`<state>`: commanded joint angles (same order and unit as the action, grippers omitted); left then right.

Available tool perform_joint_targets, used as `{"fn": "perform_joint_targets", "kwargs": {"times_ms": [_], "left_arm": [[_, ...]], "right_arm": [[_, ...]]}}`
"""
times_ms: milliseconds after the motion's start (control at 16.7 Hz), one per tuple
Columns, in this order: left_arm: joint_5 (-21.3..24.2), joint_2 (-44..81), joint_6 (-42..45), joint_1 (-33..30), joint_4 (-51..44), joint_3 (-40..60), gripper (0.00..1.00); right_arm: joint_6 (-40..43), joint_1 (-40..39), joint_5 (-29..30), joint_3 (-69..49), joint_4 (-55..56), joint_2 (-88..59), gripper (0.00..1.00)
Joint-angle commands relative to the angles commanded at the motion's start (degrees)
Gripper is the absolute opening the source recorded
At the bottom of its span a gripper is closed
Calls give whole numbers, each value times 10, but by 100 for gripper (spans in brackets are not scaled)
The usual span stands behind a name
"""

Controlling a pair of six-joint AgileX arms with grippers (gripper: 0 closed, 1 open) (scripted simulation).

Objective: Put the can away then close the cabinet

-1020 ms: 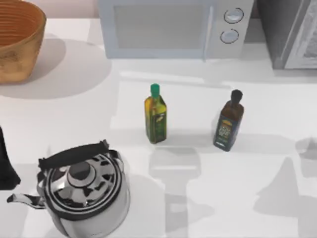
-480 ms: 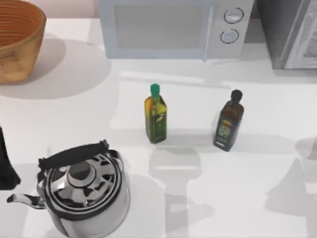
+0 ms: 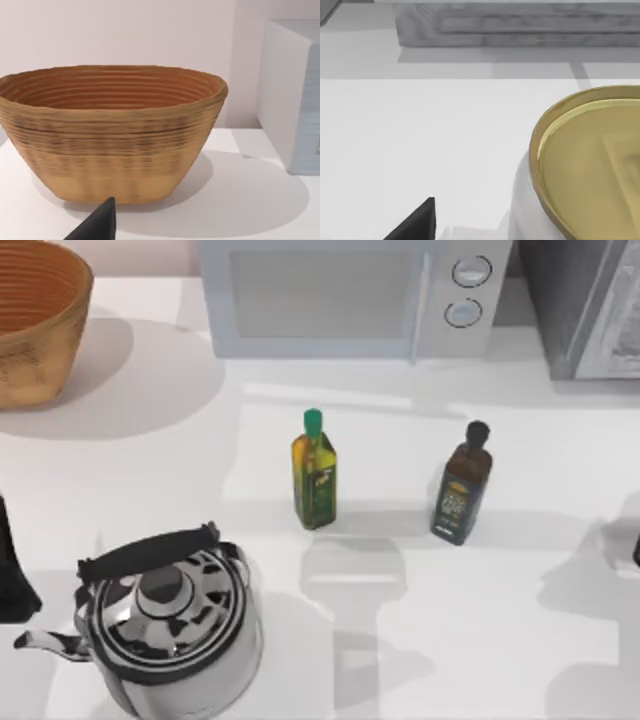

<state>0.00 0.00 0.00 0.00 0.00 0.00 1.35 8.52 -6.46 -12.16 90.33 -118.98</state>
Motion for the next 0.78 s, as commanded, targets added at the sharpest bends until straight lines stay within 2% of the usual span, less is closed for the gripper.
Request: {"fn": "perform_joint_targets", "kwargs": {"times_ms": [360, 780], "left_arm": [[0, 0, 0, 0, 0, 0, 100], [0, 0, 0, 0, 0, 0, 100]], "right_arm": [[-1, -5, 5, -23, -14, -13, 100], [-1, -5, 5, -23, -14, -13, 47]]}}
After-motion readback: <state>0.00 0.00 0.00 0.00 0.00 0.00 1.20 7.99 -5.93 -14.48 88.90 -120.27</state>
